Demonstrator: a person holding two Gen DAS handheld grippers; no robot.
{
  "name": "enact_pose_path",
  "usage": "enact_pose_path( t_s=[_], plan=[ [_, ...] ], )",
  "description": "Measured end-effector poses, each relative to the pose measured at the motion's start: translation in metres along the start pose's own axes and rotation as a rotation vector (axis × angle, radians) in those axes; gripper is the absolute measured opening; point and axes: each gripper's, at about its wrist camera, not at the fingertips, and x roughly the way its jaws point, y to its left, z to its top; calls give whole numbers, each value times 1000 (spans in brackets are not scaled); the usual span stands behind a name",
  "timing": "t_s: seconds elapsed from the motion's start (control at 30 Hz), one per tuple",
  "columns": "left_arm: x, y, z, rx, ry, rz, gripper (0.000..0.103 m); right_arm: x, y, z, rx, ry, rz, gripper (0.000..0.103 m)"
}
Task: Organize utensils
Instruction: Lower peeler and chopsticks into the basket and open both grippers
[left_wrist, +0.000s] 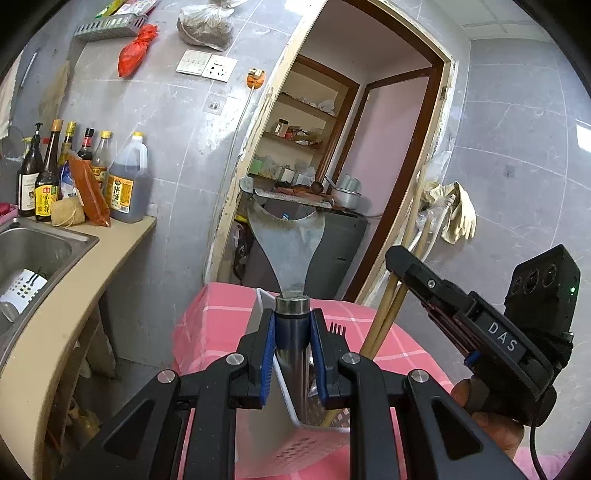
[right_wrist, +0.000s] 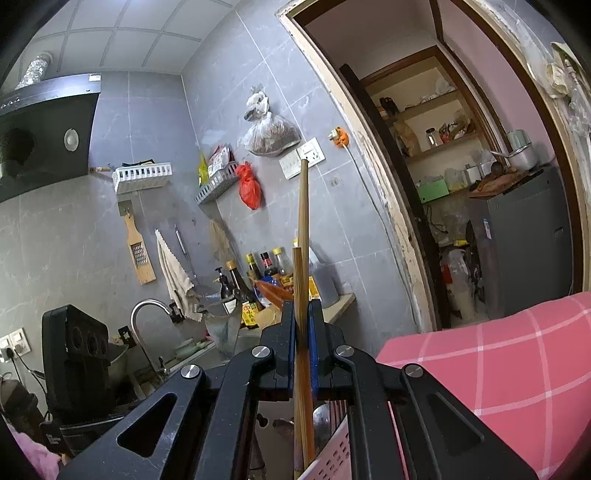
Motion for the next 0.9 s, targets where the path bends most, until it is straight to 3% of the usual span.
enact_pose_path(
  t_s=[0.5, 0.67, 0.9],
  plan=[
    [-3, 3, 0, -35, 18, -20, 18, 1, -2, -5, 24, 34, -3, 6],
    [-8, 3, 1, -36, 9, -29, 23, 3, 1, -5, 22, 53, -7, 7],
    [-21, -1, 5, -32, -8, -23, 29, -7, 6, 4, 20, 48, -24, 19]
  ],
)
